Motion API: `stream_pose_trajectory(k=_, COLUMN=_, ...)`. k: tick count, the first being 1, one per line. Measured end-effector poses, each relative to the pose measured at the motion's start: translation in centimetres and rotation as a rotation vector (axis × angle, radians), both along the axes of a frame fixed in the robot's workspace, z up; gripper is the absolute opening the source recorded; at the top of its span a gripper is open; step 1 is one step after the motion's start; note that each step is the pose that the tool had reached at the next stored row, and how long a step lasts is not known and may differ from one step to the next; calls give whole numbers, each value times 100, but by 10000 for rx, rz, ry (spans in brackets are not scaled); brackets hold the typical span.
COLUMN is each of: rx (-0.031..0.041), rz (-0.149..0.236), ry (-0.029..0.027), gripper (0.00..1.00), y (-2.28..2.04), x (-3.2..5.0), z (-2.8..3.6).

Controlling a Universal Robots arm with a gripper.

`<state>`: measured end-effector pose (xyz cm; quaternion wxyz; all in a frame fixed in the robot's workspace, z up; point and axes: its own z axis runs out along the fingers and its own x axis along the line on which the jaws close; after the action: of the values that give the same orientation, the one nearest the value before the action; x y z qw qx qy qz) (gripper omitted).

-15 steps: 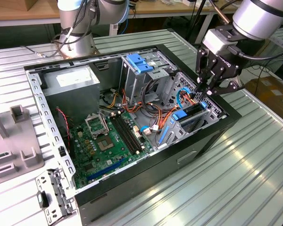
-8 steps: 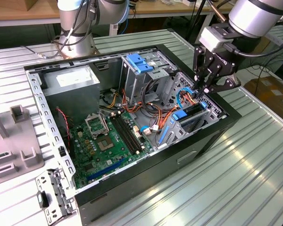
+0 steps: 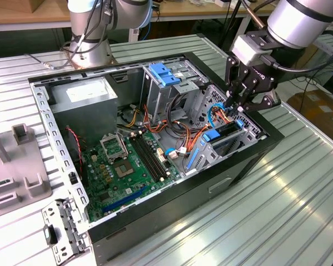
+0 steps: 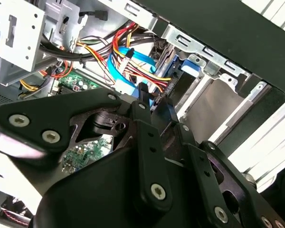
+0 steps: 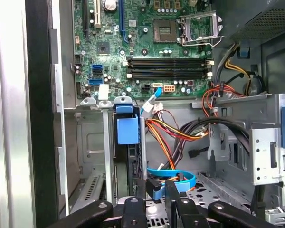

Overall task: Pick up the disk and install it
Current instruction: 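Insert the second disk wire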

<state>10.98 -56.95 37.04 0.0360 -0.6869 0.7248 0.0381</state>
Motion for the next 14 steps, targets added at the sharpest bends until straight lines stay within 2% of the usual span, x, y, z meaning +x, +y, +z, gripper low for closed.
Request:
stream_pose_trajectory(k=7, rx=-2, rz=-1, ry=0, gripper=30, y=-15, x=0, z=-61)
stream_pose_trajectory(k=8, rx=-2, rz=-1, ry=0, gripper=16, y=-16, x=0, z=-61)
stream_pose_trajectory(k=10, rx=11, rz=1, ry=1, gripper=16, y=-71, x=-69, z=-78)
stream_pose_trajectory(k=12, rx=12, rz=13, ry=0, gripper=16, y=-81, x=-75, z=-91)
stream_pose_trajectory(k=14, rx=9, rz=223, ry=1, gripper=16, y=-84, x=-76, z=-99)
